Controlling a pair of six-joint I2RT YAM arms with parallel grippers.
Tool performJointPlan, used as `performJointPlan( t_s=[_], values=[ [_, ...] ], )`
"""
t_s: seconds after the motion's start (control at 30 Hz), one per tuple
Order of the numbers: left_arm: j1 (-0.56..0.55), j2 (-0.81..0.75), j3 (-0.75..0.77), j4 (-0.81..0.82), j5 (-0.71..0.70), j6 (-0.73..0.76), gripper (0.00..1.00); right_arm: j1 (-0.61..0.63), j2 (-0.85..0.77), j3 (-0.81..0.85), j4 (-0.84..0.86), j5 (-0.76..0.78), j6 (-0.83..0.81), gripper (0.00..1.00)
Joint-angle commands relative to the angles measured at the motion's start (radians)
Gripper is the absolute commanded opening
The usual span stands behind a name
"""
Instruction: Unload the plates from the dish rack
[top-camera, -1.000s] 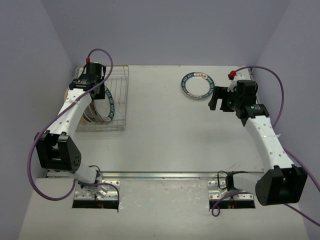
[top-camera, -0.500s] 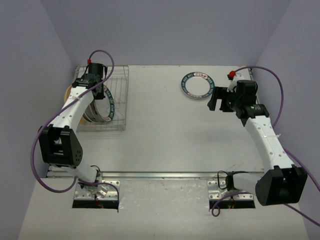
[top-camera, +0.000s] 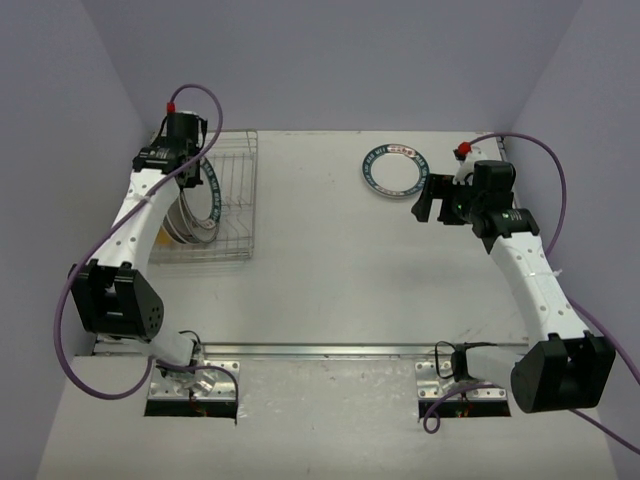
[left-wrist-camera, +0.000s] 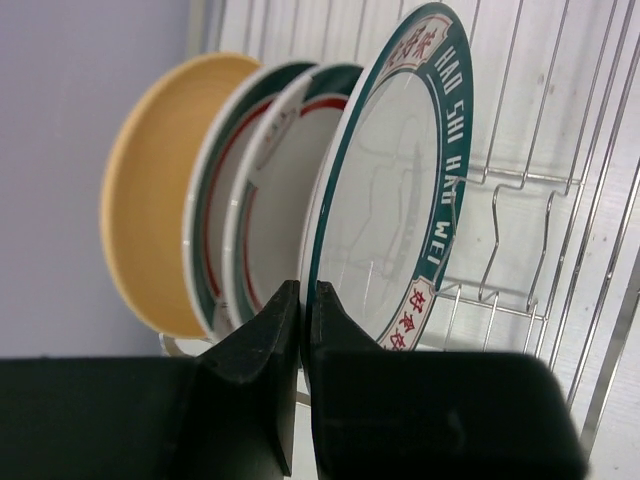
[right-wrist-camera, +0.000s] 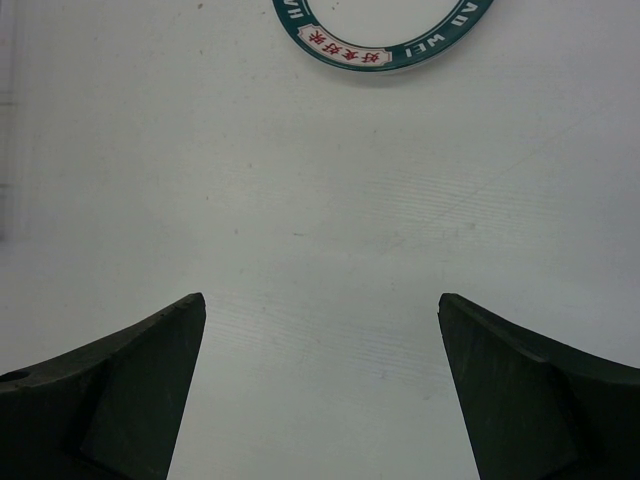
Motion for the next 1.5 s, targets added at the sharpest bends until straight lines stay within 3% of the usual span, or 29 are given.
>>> performJointPlan(
  t_s=[0.0, 0.1, 0.23, 0.33, 0.5, 0.53, 0.6, 0.73, 1.03, 1.2, 1.27, 1.4, 1.43, 1.47],
  values=[
    [-0.007, -0.126, 0.135, 0.068, -0.059, 0.061, 0.00, 0.002, -0.025, 0.033, 0.016, -0.029, 0.020, 0.99],
    [-0.026, -0.154, 0.180, 0.081, -0.080, 0.106, 0.00, 0.002, -0.028, 0.040, 0.018, -0.051, 0.030, 0.99],
    [-0.033, -0.219, 0.207, 0.105, 0.042, 0.151, 0.00, 0.002, -0.051, 0.016, 0.077, -0.175, 0.047, 0.99],
    [-0.033, -0.273, 0.201, 0.066, 0.341, 0.140, 0.00, 0.002, -0.111, -0.047, 0.239, -0.386, 0.107, 0.99],
    [-0.034, -0.313, 0.140, 0.018, 0.864, 0.078, 0.00, 0.020, -0.078, -0.034, 0.347, -0.599, 0.217, 0.92],
    [-0.036, -0.312, 0.138, 0.016, 0.878, 0.077, 0.00, 0.024, -0.071, -0.035, 0.375, -0.608, 0.239, 0.91],
    [-0.038, -0.297, 0.109, -0.001, 1.036, 0.066, 0.00, 0.060, -0.056, -0.039, 0.450, -0.699, 0.291, 0.87],
    [-0.049, -0.275, 0.061, -0.020, 1.177, 0.064, 0.00, 0.169, -0.011, 0.013, 0.449, -0.662, 0.233, 0.80],
    [-0.120, -0.269, -0.009, -0.042, 1.220, 0.072, 0.00, 0.337, 0.121, 0.150, 0.356, -0.565, 0.124, 0.73],
    [-0.129, -0.267, -0.026, -0.042, 1.240, 0.074, 0.00, 0.393, 0.178, 0.194, 0.335, -0.536, 0.079, 0.64],
    [-0.129, -0.265, -0.030, -0.043, 1.255, 0.076, 0.00, 0.404, 0.195, 0.202, 0.331, -0.532, 0.067, 0.55],
    [-0.129, -0.262, -0.032, -0.048, 1.246, 0.076, 0.00, 0.414, 0.203, 0.194, 0.327, -0.534, 0.047, 0.27],
    [-0.129, -0.262, -0.032, -0.046, 1.243, 0.075, 0.00, 0.415, 0.203, 0.193, 0.327, -0.533, 0.047, 0.26],
    [-0.129, -0.261, -0.033, -0.042, 1.203, 0.067, 0.03, 0.414, 0.199, 0.182, 0.324, -0.520, 0.050, 0.11]
  ],
)
